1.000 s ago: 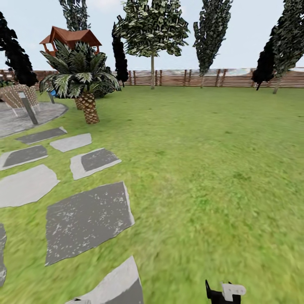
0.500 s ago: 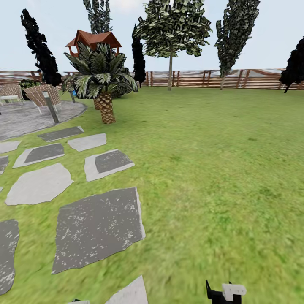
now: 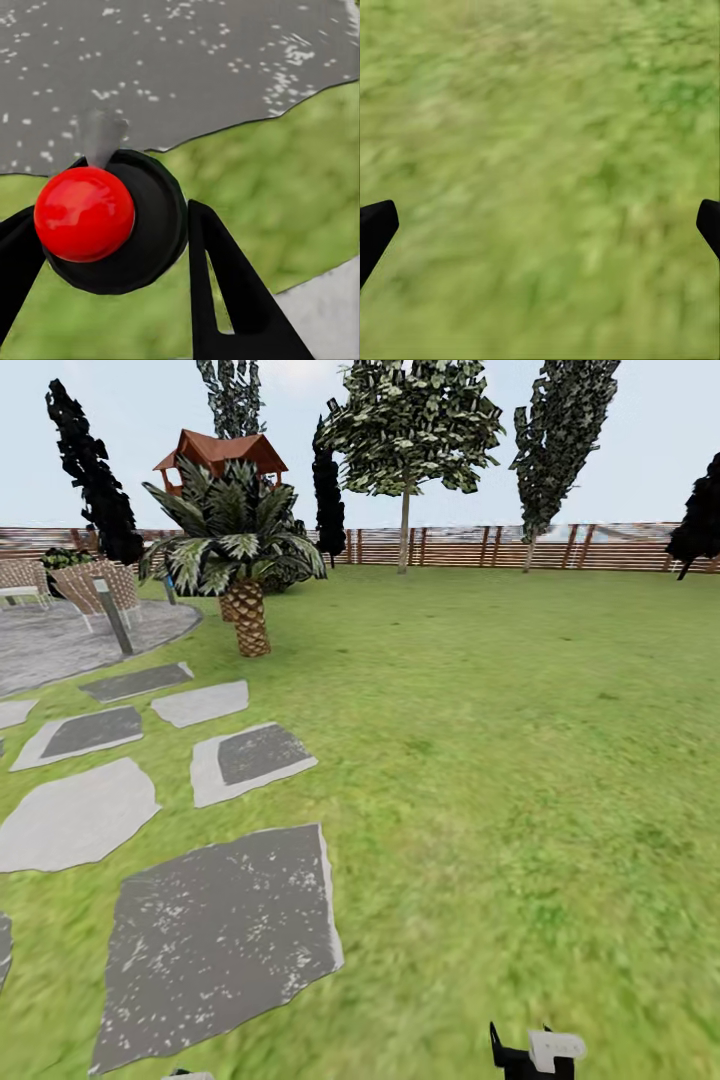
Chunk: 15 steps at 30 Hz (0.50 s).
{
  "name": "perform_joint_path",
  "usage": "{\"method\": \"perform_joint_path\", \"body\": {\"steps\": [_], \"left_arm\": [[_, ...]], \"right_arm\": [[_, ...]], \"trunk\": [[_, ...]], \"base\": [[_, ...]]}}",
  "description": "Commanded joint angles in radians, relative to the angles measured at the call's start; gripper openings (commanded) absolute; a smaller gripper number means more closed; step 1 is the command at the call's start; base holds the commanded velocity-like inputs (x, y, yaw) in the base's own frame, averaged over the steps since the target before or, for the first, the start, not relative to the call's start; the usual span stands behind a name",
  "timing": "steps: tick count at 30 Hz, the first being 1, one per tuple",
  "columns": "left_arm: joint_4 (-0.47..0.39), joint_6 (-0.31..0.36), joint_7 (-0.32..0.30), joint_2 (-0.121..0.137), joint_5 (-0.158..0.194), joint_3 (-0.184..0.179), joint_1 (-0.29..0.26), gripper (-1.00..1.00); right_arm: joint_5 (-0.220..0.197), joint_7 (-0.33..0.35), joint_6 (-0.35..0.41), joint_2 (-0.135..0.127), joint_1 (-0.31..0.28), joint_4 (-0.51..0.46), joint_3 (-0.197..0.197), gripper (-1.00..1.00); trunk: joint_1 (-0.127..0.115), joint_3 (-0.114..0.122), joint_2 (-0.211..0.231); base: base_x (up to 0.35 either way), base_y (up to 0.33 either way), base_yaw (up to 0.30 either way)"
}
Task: Pick up the pesticide atomizer in the garden and spray insectifuge to fully cover both potted plants in the garden.
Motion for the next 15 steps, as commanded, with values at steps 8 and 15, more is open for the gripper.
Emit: {"method": "perform_joint_path", "body": {"steps": [8,15], "left_arm": [[0.000,-0.001,-0.008,0.000,-0.001,0.009,0.000,-1.00],[0.000,0.000,-0.008,0.001,-0.001,0.009,0.000,-1.00]], "right_arm": [[0.009,-0.003,-0.003,0.009,-0.001,0.003,-0.009,1.00],[0.009,-0.004,-0.003,0.009,-0.001,0.004,-0.010,1.00]], "trunk": [[0.000,-0.001,0.000],[0.000,-0.001,0.000]], "base": [[0.340,0.000,0.000],[0.340,0.000,0.000]]}}
